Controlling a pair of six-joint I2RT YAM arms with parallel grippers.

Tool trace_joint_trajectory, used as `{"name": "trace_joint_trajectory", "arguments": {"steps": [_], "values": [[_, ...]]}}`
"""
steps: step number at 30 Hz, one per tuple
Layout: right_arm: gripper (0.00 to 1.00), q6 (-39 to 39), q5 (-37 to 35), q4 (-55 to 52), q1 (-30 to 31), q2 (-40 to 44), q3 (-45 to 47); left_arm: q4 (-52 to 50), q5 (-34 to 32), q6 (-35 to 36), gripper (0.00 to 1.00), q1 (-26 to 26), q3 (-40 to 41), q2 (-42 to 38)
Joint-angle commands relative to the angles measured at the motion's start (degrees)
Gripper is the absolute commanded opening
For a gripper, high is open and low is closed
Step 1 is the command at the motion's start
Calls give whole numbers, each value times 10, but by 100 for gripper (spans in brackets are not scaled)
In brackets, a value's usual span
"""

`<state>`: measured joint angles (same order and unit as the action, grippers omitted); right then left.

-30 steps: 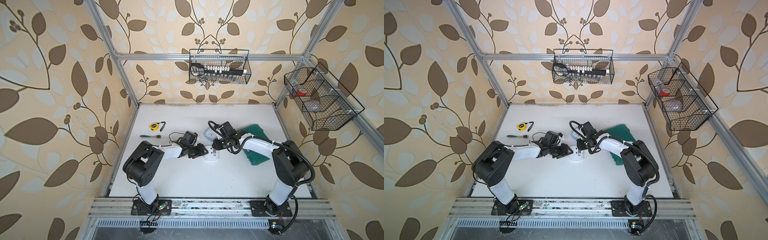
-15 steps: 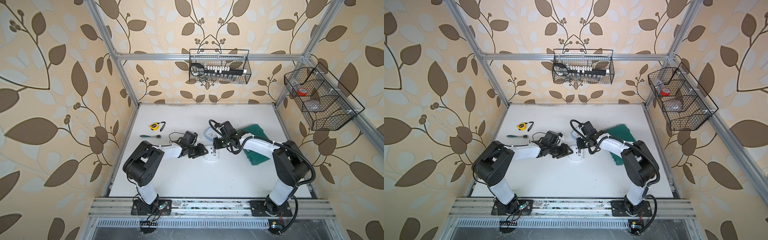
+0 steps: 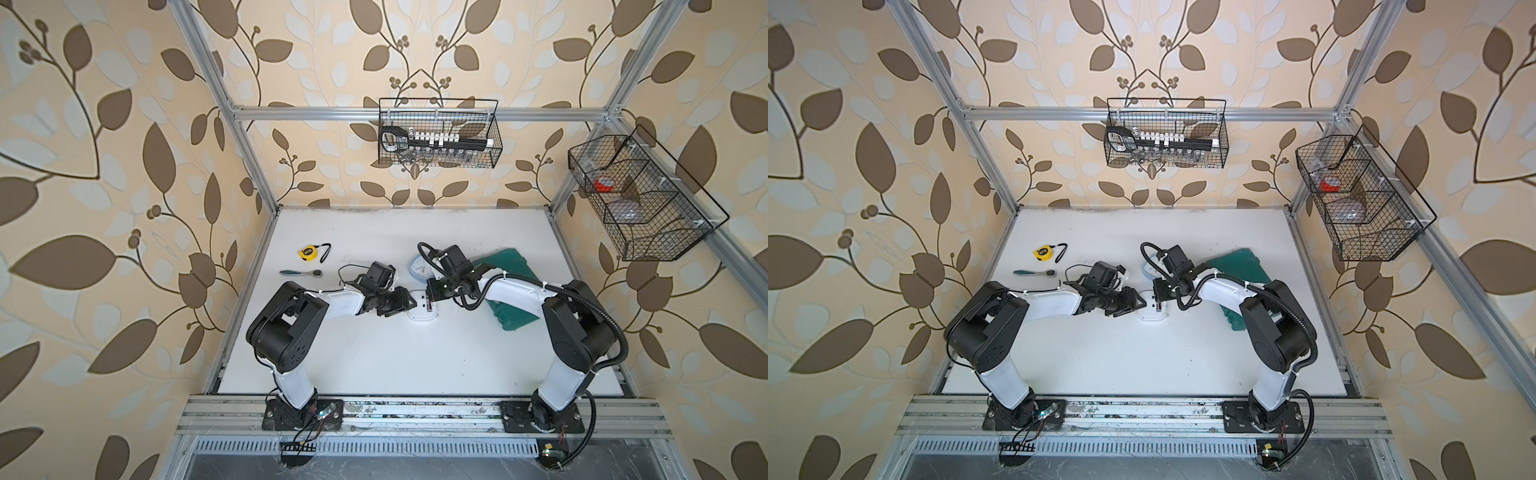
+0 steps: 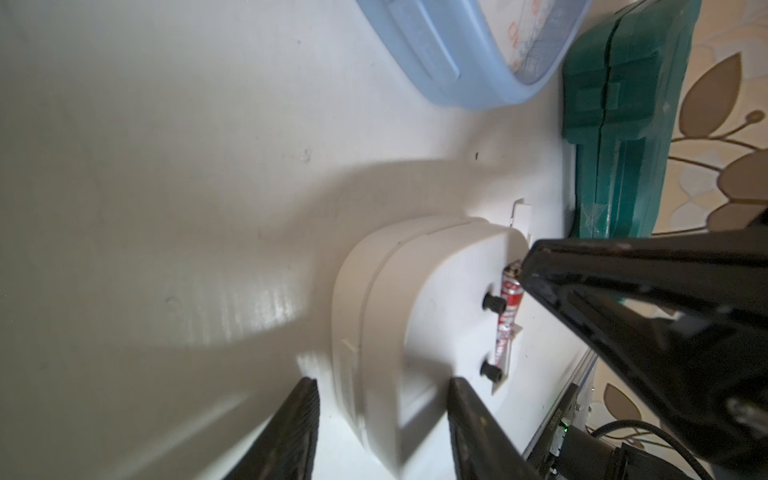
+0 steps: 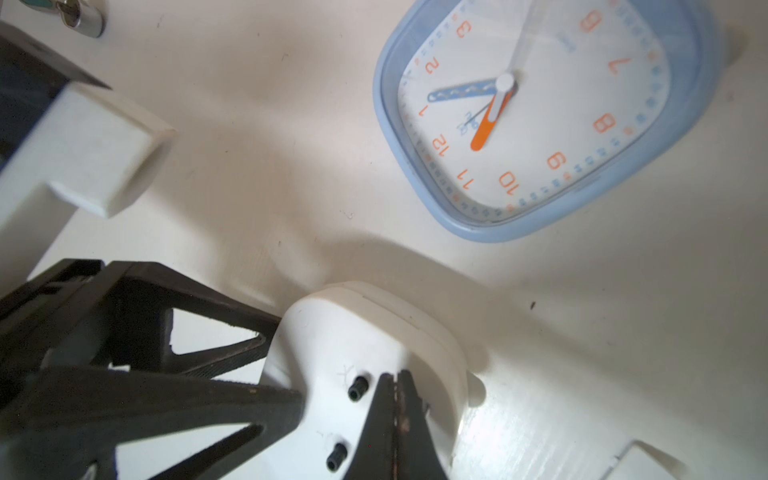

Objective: Insert the battery into the alarm
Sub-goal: Install the battery in the alarm.

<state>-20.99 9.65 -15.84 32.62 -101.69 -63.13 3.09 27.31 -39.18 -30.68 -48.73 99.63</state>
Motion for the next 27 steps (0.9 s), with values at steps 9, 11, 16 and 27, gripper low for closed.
{"name": "trace_joint_trajectory", "arguments": {"steps": [9, 11, 16, 27], "values": [[0, -12, 11, -5, 3, 13, 48, -58, -29, 7, 51, 1, -1, 25], [0, -15, 11, 0, 3, 16, 54, -59, -30, 8, 51, 1, -2, 26], [5, -15, 21, 10, 3, 31, 48, -59, -30, 10, 50, 2, -3, 28], [11, -20, -5, 17, -3, 63, 63, -58, -26, 12, 50, 1, -4, 32]]}}
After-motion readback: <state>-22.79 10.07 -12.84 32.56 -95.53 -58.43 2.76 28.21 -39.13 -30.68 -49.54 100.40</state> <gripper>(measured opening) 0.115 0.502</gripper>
